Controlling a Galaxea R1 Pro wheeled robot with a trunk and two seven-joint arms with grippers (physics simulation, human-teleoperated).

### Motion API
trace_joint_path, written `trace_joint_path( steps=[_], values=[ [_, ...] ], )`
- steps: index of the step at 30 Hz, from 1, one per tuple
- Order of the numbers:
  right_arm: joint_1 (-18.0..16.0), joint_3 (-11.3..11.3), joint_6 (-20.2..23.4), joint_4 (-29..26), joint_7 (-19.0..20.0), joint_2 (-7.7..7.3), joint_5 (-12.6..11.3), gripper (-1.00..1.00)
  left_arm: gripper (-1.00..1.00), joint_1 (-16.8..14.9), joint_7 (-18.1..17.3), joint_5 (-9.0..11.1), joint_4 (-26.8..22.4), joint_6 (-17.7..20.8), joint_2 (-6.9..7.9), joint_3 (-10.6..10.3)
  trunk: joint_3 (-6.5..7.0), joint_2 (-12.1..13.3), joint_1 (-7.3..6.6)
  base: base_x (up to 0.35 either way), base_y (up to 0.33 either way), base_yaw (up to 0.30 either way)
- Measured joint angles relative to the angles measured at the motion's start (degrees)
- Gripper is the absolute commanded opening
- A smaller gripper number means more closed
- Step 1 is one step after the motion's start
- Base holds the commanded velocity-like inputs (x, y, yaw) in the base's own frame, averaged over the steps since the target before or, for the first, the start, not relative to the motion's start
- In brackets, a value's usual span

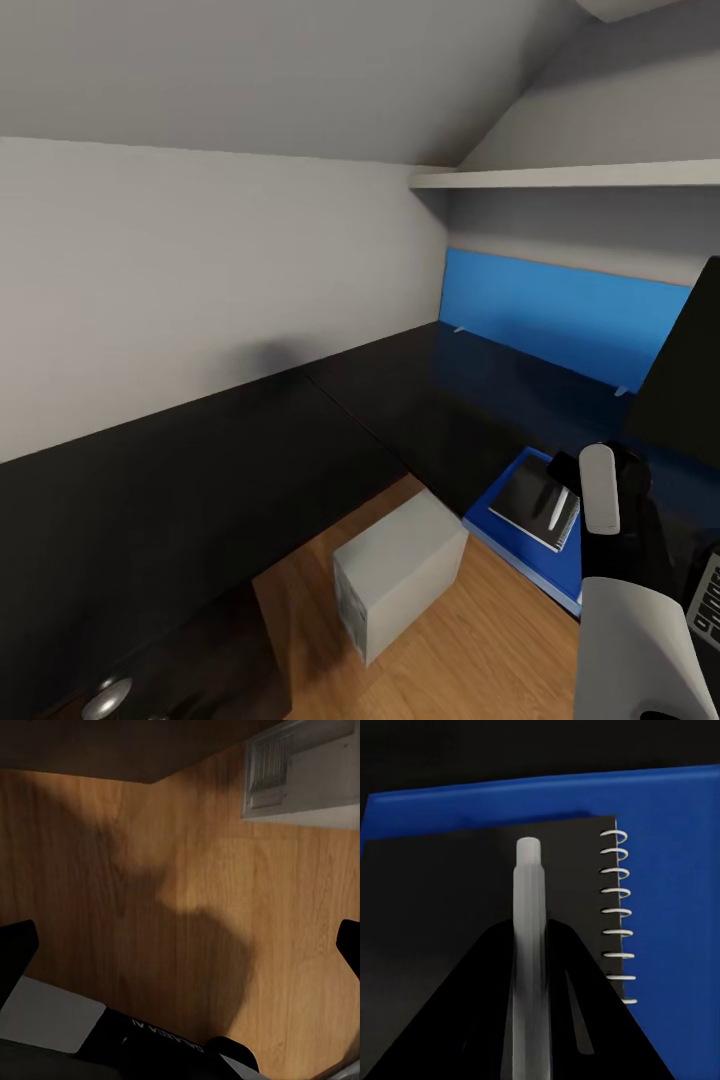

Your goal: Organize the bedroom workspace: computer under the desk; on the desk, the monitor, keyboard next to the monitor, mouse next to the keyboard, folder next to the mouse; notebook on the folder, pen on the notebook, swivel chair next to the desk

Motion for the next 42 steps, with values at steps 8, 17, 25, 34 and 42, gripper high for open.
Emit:
trace_joint_path(
  steps=[8,17,25,34,42],
  values=[
    [0.0,0.1,0.0,0.0,-0.6,0.00,0.0,1.00,1.00,0.0,0.0,0.0,0.0,0.0,0.00,0.0,0.00,0.0,0.00,0.000,0.000,0.000],
    [0.0,0.1,0.0,0.0,-0.7,-0.07,-0.2,1.00,1.00,0.0,0.1,0.0,0.0,0.0,0.00,0.0,0.00,0.0,0.00,0.000,0.000,0.000],
    [0.0,0.1,0.0,0.0,-0.7,-0.05,-0.3,1.00,1.00,0.0,0.1,0.0,0.0,0.0,0.00,0.0,0.00,0.0,0.00,0.000,0.000,0.000],
    [0.1,0.1,0.0,-0.1,-0.7,0.05,-0.4,1.00,1.00,0.0,0.2,0.0,0.0,-0.2,0.00,0.0,0.00,0.0,0.00,0.000,0.000,0.000],
    [0.1,0.1,0.0,-0.3,-0.7,0.13,-0.3,1.00,1.00,0.0,0.4,0.1,0.0,0.0,0.00,0.0,1.25,2.8,-1.53,0.000,0.000,0.000]
  ],
)
